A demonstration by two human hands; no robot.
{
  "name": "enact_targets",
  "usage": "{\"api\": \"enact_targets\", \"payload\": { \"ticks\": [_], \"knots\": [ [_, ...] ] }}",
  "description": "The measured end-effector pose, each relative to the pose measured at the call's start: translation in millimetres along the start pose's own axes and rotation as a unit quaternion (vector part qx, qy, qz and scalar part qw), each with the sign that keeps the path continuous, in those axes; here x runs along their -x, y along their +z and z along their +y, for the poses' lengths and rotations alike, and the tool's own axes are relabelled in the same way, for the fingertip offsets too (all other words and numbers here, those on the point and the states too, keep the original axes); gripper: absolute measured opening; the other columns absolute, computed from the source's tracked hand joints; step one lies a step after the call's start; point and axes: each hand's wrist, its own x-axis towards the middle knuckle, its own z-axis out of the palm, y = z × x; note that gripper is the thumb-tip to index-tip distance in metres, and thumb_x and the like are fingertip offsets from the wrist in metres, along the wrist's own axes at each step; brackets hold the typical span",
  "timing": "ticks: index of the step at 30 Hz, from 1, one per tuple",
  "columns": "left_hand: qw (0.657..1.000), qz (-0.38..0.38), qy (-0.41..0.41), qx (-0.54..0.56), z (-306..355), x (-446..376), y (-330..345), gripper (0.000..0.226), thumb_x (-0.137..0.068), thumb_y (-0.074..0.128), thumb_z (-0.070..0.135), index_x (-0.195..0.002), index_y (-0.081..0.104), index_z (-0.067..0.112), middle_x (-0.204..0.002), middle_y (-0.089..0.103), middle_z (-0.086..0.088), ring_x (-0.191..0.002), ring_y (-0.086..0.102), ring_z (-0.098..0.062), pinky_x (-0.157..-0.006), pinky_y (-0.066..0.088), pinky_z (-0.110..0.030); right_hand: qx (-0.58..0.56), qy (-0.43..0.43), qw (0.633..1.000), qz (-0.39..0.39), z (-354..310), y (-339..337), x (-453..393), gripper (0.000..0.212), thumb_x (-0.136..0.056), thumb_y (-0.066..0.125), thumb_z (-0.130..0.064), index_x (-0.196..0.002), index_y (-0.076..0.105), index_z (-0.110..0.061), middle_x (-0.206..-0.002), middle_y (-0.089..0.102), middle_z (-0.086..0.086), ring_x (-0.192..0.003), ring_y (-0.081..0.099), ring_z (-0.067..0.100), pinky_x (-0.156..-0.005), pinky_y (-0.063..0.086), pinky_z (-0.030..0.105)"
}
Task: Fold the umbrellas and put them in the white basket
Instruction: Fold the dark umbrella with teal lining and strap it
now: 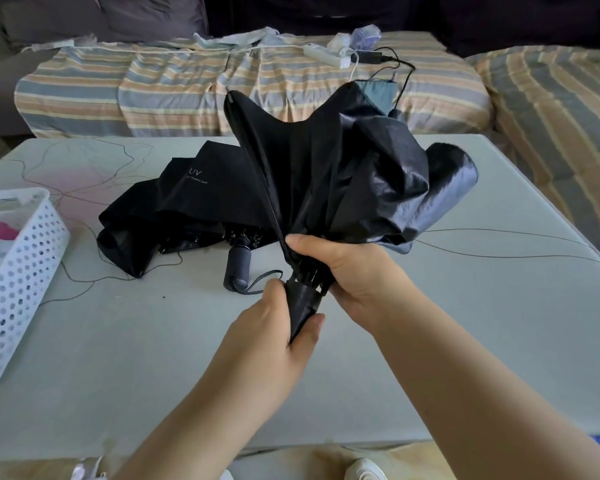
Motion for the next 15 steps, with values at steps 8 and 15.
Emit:
{"api": "enact_targets", "payload": {
  "ticks": [8,15],
  "knots": [
    [0.997,0.017,0.057,-0.045,-4.1,-0.4,7.4,0.028,-0.092,0.045,0.043,-0.092,0.028,0.020,-0.065,0.038,0.008,-0.053,0.038,-0.008,-0.050,0.034,-0.021,0.033,-0.020,0.998,0.058,3.5,2.6,-2.3,0.036,-0.059,0.070,-0.008,-0.092,0.068,0.004,-0.084,0.068,0.014,-0.082,0.060,0.025,-0.080,0.052,0.044],
    [0.998,-0.005,0.034,0.057,1.8,2.8,10.8,0.026,-0.087,0.051,0.043,-0.087,0.033,0.024,-0.060,0.044,0.007,-0.052,0.047,-0.010,-0.047,0.035,-0.021,0.028,-0.073,0.997,-0.020,0.1,-4.7,1.3,0.032,-0.073,0.064,0.003,-0.099,0.055,0.017,-0.083,0.057,0.014,-0.079,0.055,0.026,-0.074,0.046,0.040]
  ]
}}
